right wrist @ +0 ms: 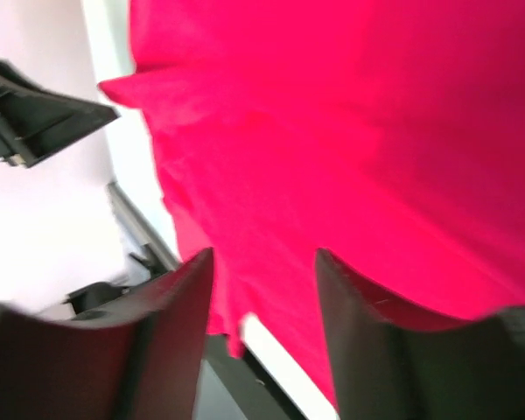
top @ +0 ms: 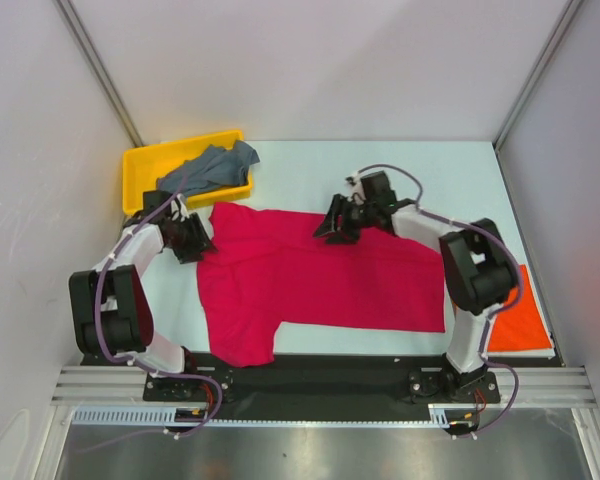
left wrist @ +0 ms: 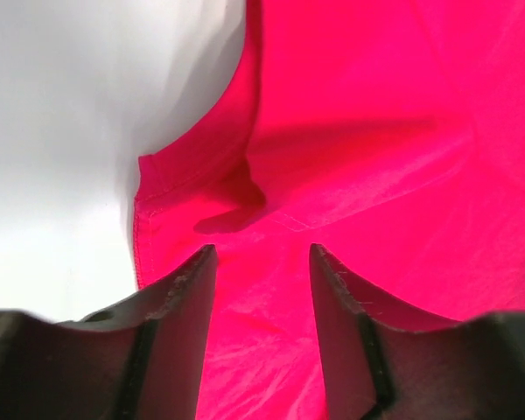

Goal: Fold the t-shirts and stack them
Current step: Fold the tshirt

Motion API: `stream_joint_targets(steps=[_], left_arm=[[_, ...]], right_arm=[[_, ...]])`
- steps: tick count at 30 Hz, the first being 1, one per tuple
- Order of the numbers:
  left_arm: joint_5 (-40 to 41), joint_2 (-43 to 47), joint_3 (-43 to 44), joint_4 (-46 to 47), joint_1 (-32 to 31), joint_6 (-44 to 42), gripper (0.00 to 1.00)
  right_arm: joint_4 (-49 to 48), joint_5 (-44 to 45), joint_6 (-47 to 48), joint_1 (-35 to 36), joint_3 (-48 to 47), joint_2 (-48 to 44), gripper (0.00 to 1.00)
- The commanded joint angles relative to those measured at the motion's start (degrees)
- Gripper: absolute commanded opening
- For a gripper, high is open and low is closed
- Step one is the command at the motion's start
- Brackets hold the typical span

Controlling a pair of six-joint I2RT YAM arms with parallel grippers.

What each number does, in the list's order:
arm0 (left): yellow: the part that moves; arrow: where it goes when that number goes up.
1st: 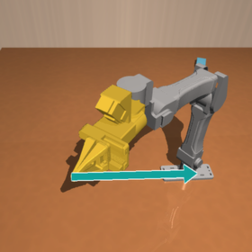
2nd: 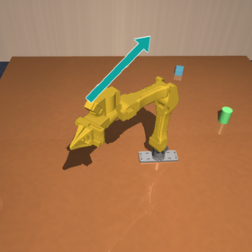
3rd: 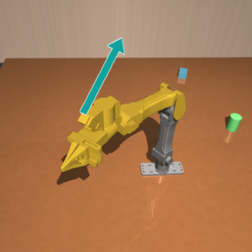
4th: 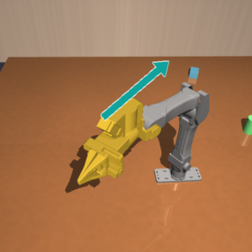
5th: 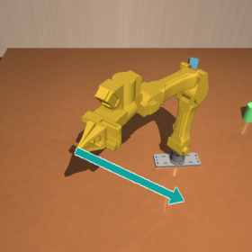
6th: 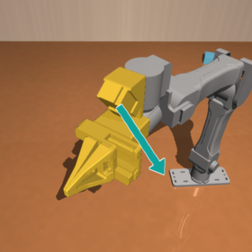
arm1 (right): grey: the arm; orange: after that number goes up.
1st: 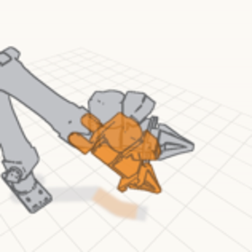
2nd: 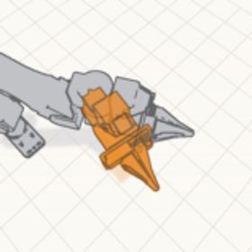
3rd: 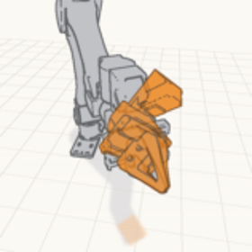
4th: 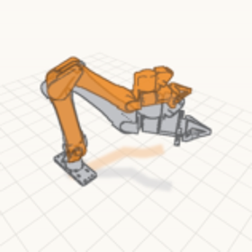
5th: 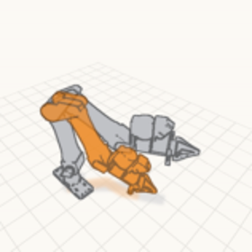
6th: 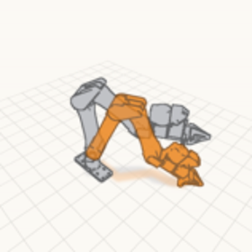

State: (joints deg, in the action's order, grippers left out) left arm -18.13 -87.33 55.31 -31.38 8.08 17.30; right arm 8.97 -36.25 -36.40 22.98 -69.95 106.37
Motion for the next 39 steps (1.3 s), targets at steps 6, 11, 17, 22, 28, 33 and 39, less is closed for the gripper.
stream_joint_targets(steps=[6,11,17,22,28,33,39], left_arm=[[-3.05,-2.49,-2.66,5.62,0.54,-0.43,0.24],[-7.53,-1.01,-0.56,6.42,0.54,1.67,0.0],[-14.81,1.28,3.31,9.39,0.54,8.61,0.0],[-18.6,-0.12,5.07,14.84,0.54,14.33,0.0],[-6.85,4.96,3.24,5.28,0.63,4.35,0.55],[-1.3,5.51,-0.45,2.63,1.15,-0.86,0.66],[-1.2,1.64,-2.13,5.35,1.06,-1.65,0.82]], right_arm=[[-17.39,-1.63,-14.92,10.58,-5.37,9.03,0.5],[-21.44,-0.05,-18.16,14.72,-6.07,12.98,0.43],[-27.33,2.49,-20.55,18.41,-4.59,14.84,0.44],[-32.87,4.35,-25.91,18.59,-3.17,16.58,0.49],[-27.72,5.48,-22.5,17.89,-1.68,13.61,0.51],[-23.84,6.37,-19.15,16.48,-0.62,9.05,0.55],[-10.77,7.86,-12.65,11.75,-1.5,3.16,0.61]])
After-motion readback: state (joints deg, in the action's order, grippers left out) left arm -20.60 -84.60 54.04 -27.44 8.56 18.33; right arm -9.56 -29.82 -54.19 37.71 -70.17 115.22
